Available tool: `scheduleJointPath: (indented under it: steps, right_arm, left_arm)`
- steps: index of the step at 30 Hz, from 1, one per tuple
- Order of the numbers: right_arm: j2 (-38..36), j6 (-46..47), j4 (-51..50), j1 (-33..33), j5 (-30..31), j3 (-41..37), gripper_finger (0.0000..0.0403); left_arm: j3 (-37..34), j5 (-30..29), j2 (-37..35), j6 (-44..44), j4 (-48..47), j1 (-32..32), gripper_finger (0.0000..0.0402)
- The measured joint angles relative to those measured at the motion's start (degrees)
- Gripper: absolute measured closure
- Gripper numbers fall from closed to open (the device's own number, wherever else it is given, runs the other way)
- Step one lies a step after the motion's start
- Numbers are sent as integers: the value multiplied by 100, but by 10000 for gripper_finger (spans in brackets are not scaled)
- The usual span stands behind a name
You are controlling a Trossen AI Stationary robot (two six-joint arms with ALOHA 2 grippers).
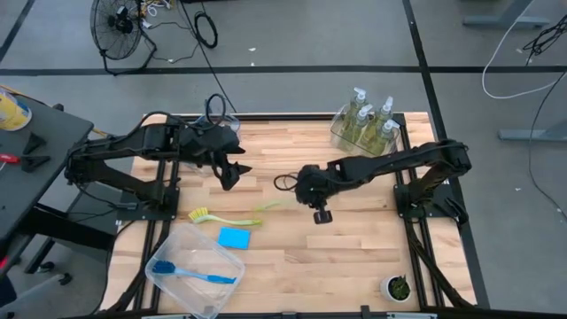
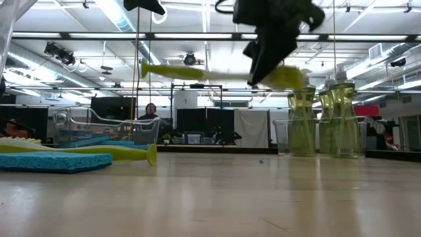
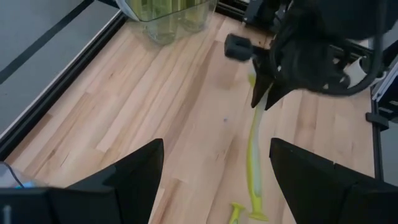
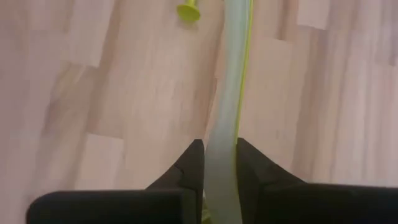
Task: Pick & Place Kitchen Sink Supplies
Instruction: Put the yellow dish brush into the white bin
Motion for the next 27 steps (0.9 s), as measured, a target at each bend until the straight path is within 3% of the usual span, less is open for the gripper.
scheduleJointPath:
  steps: [12, 16, 27]
  right_arm:
    - [0, 1117, -1966, -270, -60, 1494, 351]
    - [0, 1411, -2516, -441, -446, 1835, 351]
    - [0, 2156, -2206, -914, -1538, 2108, 351]
  left_arm:
    - [-2, -111, -15, 11, -2, 0, 104]
    - [-2, -232, -15, 179, 12, -2, 104]
    - [-2, -728, 44, 1648, 535, -9, 104]
